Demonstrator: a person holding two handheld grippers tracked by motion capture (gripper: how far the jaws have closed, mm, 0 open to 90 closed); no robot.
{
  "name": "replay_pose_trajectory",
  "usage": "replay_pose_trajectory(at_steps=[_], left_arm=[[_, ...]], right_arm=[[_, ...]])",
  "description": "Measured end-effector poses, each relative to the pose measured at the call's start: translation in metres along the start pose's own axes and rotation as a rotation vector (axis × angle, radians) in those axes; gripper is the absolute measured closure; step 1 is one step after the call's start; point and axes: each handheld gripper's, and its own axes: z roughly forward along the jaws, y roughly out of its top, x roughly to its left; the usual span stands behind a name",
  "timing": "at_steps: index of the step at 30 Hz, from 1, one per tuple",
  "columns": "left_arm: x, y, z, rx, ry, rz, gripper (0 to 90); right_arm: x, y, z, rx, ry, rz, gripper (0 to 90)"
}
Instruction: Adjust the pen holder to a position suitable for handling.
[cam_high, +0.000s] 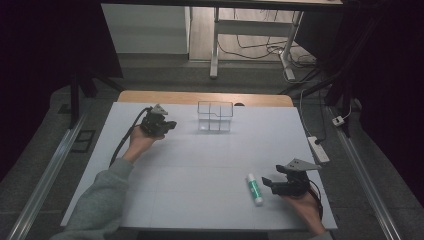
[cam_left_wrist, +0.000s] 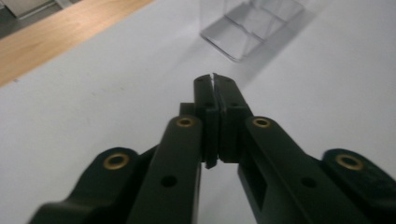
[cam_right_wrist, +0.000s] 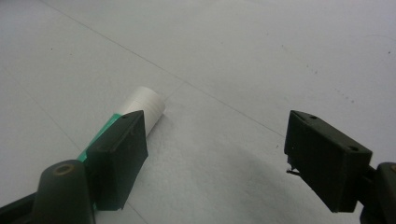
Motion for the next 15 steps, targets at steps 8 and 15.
replay_pose_trajectory(at_steps=[8,15], left_arm=[[-0.025,-0.019,-0.02,-0.019,-0.006,0.005,53.9],[-0.044,-0.043,-0.037,0.01,0.008,0.005,43.7]], right_arm=[[0.0,0.0,-0.001,-0.003,-0.008,0.0,20.9],[0.0,-0.001,-0.001,0.002,-0.002,-0.005,20.9]])
